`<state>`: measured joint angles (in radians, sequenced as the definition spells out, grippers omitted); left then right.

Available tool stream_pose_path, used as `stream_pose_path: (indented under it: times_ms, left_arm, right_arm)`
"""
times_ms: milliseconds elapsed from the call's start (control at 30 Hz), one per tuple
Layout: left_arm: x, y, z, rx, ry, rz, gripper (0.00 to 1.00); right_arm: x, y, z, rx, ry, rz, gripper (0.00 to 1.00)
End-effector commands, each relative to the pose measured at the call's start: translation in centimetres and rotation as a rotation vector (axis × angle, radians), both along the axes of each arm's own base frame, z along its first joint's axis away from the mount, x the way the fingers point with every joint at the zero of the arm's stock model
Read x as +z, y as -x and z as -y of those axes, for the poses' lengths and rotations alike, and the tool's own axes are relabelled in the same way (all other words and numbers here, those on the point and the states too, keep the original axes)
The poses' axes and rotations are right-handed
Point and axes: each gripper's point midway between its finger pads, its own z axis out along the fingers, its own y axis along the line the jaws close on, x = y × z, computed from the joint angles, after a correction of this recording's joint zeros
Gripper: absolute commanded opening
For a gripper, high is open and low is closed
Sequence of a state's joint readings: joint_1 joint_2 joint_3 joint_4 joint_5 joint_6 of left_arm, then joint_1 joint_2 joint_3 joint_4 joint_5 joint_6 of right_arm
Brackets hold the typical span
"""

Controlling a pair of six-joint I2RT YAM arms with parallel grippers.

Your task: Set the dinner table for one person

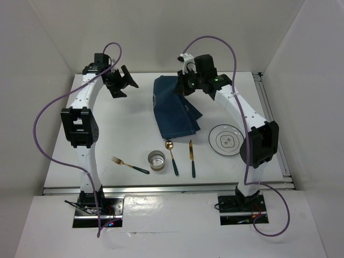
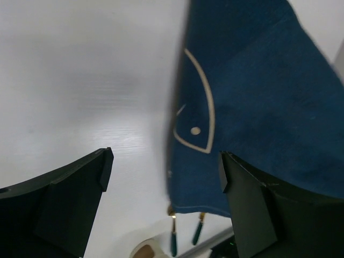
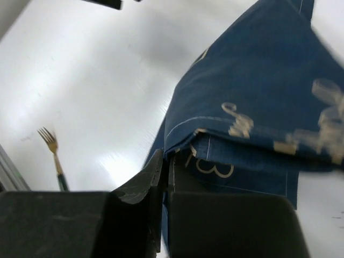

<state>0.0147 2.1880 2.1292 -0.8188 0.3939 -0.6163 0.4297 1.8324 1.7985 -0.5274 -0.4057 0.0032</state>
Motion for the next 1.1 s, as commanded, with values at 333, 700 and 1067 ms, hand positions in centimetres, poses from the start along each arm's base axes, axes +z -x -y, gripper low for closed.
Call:
stream_pose_path:
  times_ms: [333, 700, 1067]
  left_arm:
    - [0.4, -2.1, 3.4, -0.096, 0.293, 0.041, 0.98]
    - [0.5, 1.7, -10.7, 0.248, 0.135, -0.009, 0.98]
    - [2.6, 2.4, -16.0, 0.318, 0.007, 0.03, 0.99]
  right_arm:
    - [0.8, 0.4, -6.2, 0.254, 0.034, 0.099, 0.0]
    - [-3.0, 9.4, -24.2, 0.55, 0.116, 0.218, 0.47]
    - [2.3, 1.2, -12.5, 0.141, -0.045, 0.076, 0.96]
